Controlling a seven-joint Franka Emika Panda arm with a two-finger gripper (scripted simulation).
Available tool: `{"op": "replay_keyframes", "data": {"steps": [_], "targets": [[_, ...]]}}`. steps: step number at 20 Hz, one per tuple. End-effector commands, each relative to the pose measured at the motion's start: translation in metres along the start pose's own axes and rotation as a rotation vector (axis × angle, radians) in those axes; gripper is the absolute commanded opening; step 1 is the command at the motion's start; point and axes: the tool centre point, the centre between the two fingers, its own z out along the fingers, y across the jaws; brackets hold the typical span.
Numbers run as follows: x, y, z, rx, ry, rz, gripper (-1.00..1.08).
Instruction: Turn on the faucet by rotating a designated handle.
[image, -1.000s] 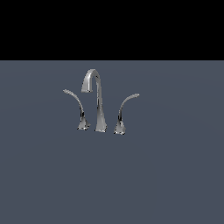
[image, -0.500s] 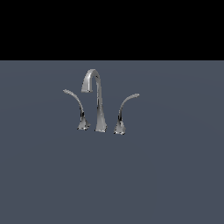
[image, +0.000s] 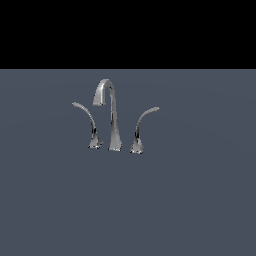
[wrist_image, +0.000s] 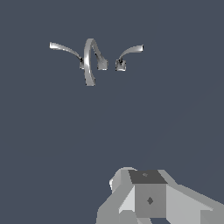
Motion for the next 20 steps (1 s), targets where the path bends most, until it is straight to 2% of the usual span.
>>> {"op": "replay_keyframes", "data": {"steps": [1,11,20], "targets": [[0.01,-0.005,0.003,0.018,-0.006,0.035,-1.0],[0.068,-0.032,0.027,0.094,-0.049,0.253,-1.0],[0.121,-0.061,0.06,0.128,-0.094,0.485,-1.0]]}}
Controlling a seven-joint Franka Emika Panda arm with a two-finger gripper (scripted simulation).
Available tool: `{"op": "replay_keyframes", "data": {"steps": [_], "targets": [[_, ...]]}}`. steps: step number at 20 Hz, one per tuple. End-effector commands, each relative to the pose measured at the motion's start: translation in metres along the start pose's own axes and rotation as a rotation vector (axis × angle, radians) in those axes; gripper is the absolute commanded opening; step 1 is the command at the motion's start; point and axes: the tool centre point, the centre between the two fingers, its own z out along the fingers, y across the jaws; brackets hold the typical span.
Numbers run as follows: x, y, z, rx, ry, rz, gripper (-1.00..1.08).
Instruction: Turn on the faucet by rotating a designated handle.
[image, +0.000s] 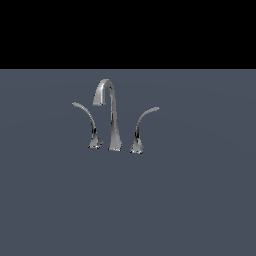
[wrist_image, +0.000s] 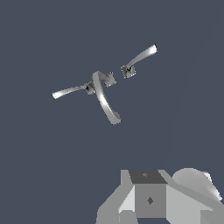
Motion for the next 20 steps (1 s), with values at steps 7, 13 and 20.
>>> {"op": "replay_keyframes", "data": {"steps": [7,13,20], "targets": [[0.035,-0.041,0.039,0.01,-0.022,0.232,-1.0],[0.058,-0.068,0.07,0.003,-0.021,0.397,-1.0],[0.081,-0.097,0.11,-0.009,0.002,0.59,-1.0]]}}
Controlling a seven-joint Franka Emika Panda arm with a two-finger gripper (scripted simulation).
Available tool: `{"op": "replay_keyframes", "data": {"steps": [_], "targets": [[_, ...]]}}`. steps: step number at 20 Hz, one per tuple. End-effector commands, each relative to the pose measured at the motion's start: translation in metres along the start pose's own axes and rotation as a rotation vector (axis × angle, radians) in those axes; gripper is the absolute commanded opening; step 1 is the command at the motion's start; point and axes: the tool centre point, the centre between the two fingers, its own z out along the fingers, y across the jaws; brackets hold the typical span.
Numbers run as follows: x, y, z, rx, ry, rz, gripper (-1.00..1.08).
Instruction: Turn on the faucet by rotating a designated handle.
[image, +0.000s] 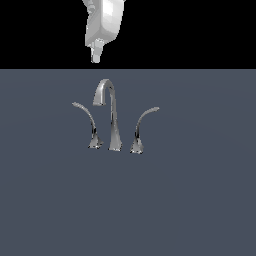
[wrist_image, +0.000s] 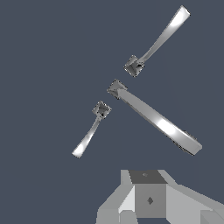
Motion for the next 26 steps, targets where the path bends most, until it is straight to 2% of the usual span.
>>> {"op": "replay_keyframes", "data": {"steps": [1,9,16,26], "targets": [[0.002,-0.013,0.014,-0.001,0.012,0.07,-1.0],[0.006,-0.051,0.06,0.006,0.07,0.281,-1.0],[0.007,-0.081,0.099,0.03,0.139,0.453,-1.0],[0.006,-0.107,0.134,0.076,0.213,0.602,-1.0]]}}
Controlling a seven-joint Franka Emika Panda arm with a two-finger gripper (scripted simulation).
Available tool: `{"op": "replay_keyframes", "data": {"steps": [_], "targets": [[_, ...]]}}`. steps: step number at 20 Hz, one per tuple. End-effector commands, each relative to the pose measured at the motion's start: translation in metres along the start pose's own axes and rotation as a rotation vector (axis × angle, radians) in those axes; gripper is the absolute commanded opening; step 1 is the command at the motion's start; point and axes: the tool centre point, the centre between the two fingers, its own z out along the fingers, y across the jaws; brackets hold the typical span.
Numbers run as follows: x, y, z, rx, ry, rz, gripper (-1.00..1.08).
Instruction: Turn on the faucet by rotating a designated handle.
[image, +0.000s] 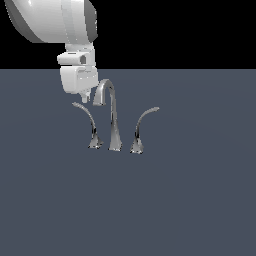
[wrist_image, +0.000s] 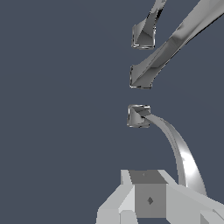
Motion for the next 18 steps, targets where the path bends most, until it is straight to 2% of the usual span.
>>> {"op": "replay_keyframes", "data": {"steps": [1,12,18], "targets": [[-0.004,-0.003,0.005,0.012,0.011,0.027,-1.0],[-0.008,-0.006,0.011,0.024,0.023,0.053,-1.0],[-0.016,0.012,0.012,0.024,0.023,0.053,-1.0]]}}
